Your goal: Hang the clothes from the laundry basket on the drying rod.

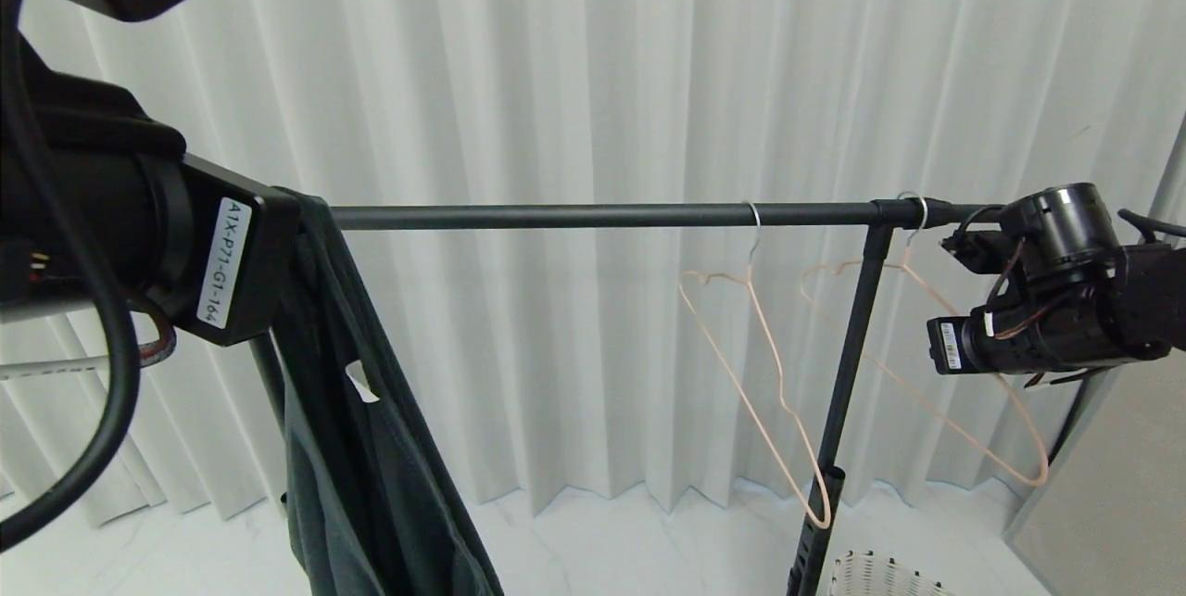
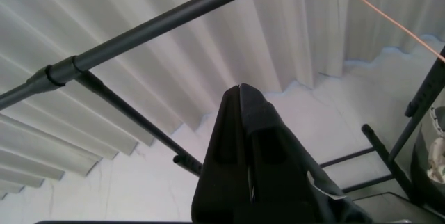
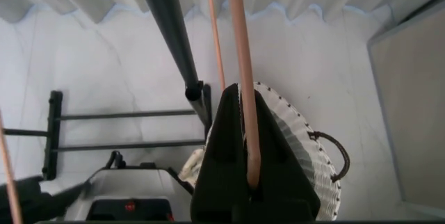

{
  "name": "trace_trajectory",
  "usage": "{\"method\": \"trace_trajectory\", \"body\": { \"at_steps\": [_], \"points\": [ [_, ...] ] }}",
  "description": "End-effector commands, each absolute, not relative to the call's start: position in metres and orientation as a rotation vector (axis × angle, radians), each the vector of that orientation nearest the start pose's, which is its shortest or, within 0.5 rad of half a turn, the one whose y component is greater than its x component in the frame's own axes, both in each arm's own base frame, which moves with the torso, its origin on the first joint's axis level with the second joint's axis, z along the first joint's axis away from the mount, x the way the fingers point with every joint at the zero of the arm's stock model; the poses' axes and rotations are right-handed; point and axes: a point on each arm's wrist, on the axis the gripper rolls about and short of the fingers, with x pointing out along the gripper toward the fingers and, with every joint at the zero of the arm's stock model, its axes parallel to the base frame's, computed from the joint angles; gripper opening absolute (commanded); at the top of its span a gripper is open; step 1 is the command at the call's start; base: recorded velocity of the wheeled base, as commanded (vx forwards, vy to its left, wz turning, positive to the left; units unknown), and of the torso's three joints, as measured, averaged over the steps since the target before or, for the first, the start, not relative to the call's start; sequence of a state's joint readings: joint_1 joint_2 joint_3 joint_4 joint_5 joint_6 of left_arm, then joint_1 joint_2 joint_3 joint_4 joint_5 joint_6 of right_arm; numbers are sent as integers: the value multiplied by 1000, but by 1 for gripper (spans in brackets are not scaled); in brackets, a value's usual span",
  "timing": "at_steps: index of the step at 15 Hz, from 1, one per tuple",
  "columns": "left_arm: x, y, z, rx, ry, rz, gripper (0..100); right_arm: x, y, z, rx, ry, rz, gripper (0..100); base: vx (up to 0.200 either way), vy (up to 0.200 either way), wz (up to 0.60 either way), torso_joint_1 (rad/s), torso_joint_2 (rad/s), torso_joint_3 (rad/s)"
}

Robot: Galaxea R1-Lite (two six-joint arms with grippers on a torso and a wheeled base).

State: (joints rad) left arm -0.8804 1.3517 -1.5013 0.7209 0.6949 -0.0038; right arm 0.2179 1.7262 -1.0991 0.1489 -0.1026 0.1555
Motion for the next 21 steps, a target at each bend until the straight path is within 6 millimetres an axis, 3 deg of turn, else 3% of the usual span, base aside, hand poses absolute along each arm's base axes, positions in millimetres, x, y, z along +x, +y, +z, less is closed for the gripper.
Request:
{"method": "trace_trajectory", "body": {
  "at_steps": [1, 5, 10, 16, 21],
  "points": [
    [124, -127, 342, 399, 401, -178, 0, 290, 62, 195, 32, 733, 49, 0, 0, 0, 0, 0, 0, 0],
    [123, -126, 342, 396, 397, -175, 0, 276, 61, 211, 34, 689, 47, 0, 0, 0, 0, 0, 0, 0],
    [123, -125, 342, 414, 383, -98, 0, 225, 49, 215, 9, 680, 9, 0, 0, 0, 0, 0, 0, 0],
    [124, -125, 338, 429, 394, -95, 0, 170, 44, 211, -34, 660, 4, 0, -200, 0, 0, -1, 3, 6],
    [124, -125, 330, 450, 416, -94, 0, 149, 43, 215, -40, 656, 32, 0, -200, 0, 0, -2, 4, 3]
  ]
}}
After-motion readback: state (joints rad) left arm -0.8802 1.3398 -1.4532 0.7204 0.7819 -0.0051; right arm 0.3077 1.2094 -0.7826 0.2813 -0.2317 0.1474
